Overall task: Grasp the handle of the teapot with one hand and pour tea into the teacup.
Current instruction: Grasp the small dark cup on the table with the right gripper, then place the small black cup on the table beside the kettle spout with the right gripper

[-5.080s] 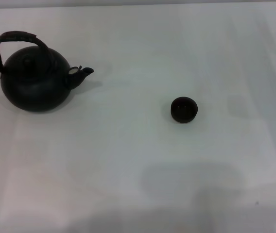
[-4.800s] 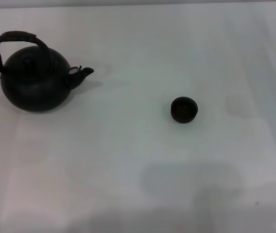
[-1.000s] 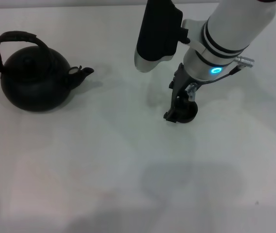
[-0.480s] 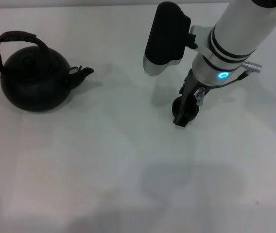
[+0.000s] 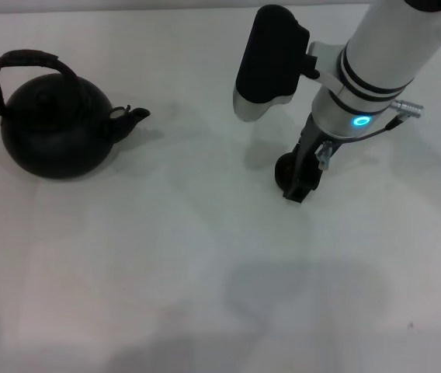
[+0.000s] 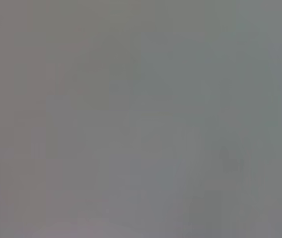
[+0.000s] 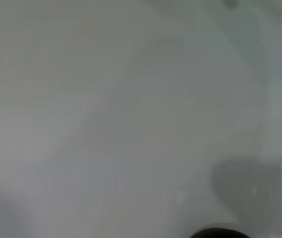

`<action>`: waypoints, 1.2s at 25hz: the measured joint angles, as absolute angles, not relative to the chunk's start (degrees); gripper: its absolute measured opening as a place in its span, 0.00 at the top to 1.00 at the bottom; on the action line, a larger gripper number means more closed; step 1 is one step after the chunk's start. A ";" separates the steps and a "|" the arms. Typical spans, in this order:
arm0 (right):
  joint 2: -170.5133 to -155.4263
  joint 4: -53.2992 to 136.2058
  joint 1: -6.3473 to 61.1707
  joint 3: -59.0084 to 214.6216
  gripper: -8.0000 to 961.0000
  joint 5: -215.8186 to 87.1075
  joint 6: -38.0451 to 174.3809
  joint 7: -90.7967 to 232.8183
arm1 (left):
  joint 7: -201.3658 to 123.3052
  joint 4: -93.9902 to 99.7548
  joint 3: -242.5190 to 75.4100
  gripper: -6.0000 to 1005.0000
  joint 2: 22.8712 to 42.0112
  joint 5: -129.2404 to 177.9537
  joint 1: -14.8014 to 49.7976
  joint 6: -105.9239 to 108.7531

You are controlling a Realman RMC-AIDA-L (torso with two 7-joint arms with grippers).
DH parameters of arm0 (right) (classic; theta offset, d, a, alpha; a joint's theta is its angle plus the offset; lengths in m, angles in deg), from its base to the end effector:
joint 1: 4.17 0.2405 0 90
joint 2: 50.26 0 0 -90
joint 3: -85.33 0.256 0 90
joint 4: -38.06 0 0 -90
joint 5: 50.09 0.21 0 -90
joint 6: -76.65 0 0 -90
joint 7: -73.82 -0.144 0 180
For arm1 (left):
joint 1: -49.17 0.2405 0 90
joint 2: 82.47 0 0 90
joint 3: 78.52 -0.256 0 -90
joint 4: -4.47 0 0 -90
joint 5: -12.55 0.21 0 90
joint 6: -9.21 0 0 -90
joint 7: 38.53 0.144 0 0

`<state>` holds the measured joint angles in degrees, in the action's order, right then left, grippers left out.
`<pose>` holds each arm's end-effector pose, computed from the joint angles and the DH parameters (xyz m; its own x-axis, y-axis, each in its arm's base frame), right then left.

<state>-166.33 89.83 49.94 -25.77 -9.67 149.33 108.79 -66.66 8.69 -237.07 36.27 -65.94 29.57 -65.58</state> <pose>0.1515 0.3676 -0.0949 0.7755 -0.2843 0.5637 -0.1527 -0.9508 -0.2695 -0.3922 0.2778 0.0336 0.5817 -0.0269 0.8130 0.8134 0.0133 -0.5816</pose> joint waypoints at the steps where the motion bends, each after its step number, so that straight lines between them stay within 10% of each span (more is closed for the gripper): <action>1: -166.29 89.82 50.04 -25.68 0.12 -9.66 149.38 108.79 | -66.66 8.67 -237.07 0.13 36.27 -65.94 29.57 -65.58; 4: -166.15 89.82 50.42 -25.42 0.24 -9.67 149.66 108.48 | -66.66 8.66 -237.08 0.13 36.27 -65.94 29.57 -65.60; 30: -166.45 88.37 58.03 -37.02 0.24 -0.46 144.00 107.95 | -66.66 8.51 -237.07 0.13 36.36 -65.94 29.34 -65.68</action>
<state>-166.45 88.37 58.03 -37.02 -0.46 144.00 107.95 -66.66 8.51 -237.07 36.36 -65.94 29.34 -65.68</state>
